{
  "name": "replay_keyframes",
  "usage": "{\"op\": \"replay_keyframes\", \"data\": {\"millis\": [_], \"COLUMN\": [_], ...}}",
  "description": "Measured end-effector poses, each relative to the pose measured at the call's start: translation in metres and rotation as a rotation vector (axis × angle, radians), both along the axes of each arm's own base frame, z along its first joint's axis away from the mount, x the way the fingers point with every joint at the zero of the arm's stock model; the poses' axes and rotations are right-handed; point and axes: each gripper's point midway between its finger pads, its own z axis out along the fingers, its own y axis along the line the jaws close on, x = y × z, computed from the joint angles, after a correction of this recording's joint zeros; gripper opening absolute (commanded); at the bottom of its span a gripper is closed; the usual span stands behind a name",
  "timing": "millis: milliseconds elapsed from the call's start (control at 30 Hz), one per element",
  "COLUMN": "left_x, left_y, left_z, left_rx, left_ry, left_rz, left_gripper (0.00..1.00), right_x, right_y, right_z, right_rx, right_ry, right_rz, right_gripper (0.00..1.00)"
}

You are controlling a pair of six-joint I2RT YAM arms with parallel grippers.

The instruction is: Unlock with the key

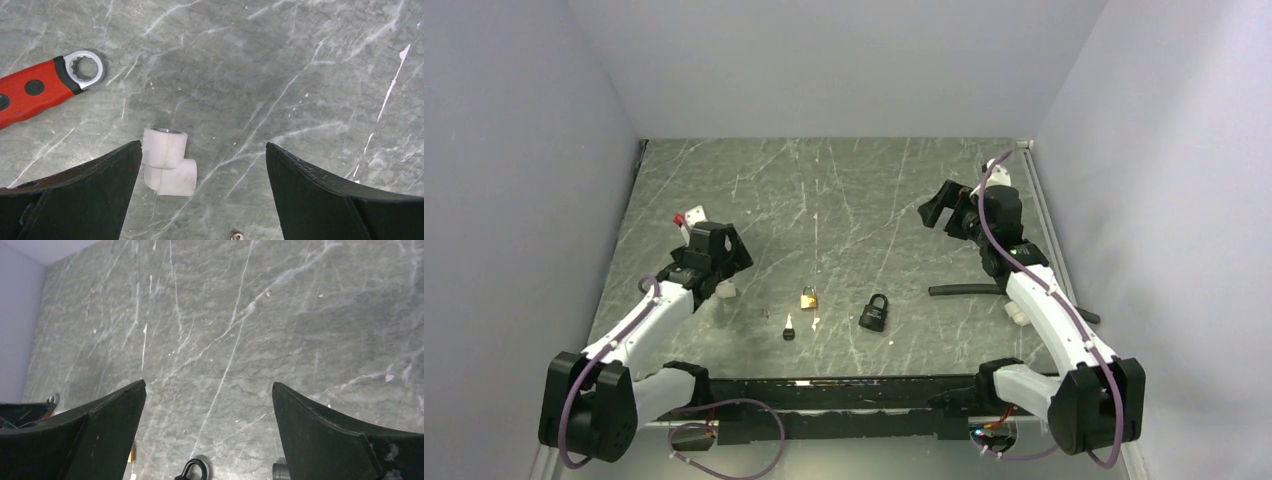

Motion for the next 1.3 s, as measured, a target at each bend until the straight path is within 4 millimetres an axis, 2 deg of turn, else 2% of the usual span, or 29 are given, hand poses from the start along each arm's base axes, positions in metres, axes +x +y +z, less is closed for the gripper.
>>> {"op": "replay_keyframes", "data": {"millis": [233, 433, 500, 567, 667, 800, 867, 1000, 1067, 1167, 1300], "left_x": [-0.002, -0.011, -0.013, -0.014, -0.016, -0.023, -0.026, -0.034, -0.039, -0.036, -0.04], "left_y": [-0.014, -0.046, -0.057, -0.067, -0.078, -0.086, -0.089, -0.086, -0.081, -0.084, -0.083], "left_z": [0.005, 0.01, 0.015, 0.023, 0.03, 0.027, 0.025, 0.019, 0.017, 0.019, 0.013], "left_rx": [0.006, 0.06, 0.074, 0.083, 0.096, 0.131, 0.142, 0.158, 0.163, 0.162, 0.164], "left_ry": [-0.018, -0.027, -0.034, -0.046, -0.058, -0.045, -0.043, -0.039, -0.037, -0.052, -0.025], "left_rz": [-0.047, -0.165, -0.203, -0.235, -0.282, -0.348, -0.378, -0.401, -0.405, -0.413, -0.408], "left_gripper": [0.99, 0.99, 0.99, 0.99, 0.99, 0.97, 0.97, 0.95, 0.94, 0.9, 0.84], "right_x": [-0.007, -0.008, -0.006, -0.007, -0.019, -0.042, -0.053, -0.076, -0.087, -0.103, -0.114], "right_y": [-0.013, -0.018, -0.014, -0.001, 0.024, 0.057, 0.072, 0.096, 0.109, 0.124, 0.133], "right_z": [0.019, 0.038, 0.036, 0.021, -0.018, -0.065, -0.083, -0.108, -0.115, -0.12, -0.133], "right_rx": [0.029, 0.062, 0.057, 0.022, -0.045, -0.11, -0.14, -0.187, -0.188, -0.188, -0.23], "right_ry": [0.0, 0.111, 0.161, 0.238, 0.377, 0.518, 0.572, 0.656, 0.68, 0.7, 0.723], "right_rz": [-0.103, -0.203, -0.223, -0.22, -0.183, -0.112, -0.086, -0.07, -0.057, -0.036, -0.019], "right_gripper": [1.0, 1.0, 1.0, 1.0, 1.0, 1.0, 1.0, 1.0, 1.0, 1.0, 1.0]}}
